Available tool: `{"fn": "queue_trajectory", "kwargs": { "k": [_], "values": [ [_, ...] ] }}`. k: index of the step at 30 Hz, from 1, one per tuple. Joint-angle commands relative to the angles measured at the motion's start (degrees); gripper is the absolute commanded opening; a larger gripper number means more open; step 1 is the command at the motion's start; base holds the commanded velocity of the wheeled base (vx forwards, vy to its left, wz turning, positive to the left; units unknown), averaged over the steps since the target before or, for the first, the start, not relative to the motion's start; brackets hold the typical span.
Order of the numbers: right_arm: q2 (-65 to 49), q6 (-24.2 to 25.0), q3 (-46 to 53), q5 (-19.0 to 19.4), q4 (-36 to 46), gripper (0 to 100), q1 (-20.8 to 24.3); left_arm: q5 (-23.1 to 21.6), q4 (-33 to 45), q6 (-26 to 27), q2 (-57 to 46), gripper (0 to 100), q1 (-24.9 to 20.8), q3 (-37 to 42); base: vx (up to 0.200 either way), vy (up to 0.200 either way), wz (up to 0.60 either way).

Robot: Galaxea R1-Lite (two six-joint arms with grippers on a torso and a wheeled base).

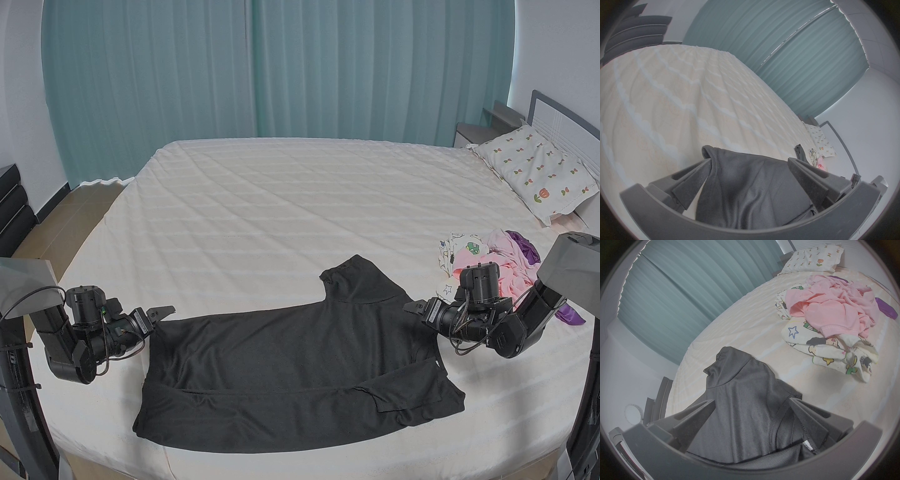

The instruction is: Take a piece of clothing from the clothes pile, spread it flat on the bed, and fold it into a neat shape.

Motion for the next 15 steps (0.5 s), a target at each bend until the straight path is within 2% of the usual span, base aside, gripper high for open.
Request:
{"fn": "queue_trajectory", "kwargs": {
  "k": [1,7,15],
  "values": [
    [0.17,0.32,-0.39,0.24,-0.03,100,-0.09,-0.86,-0.48,1.75,0.76,100,2.39,-0.47,0.0,0.0,0.0],
    [0.08,0.32,-0.39,0.15,-0.03,100,-0.09,-0.86,-0.48,5.44,4.02,100,3.01,-1.44,0.0,0.0,0.0],
    [0.26,0.4,-0.39,0.15,-0.03,100,-0.09,-1.39,-0.48,5.0,4.81,100,2.66,-2.67,0.0,0.0,0.0]
  ]
}}
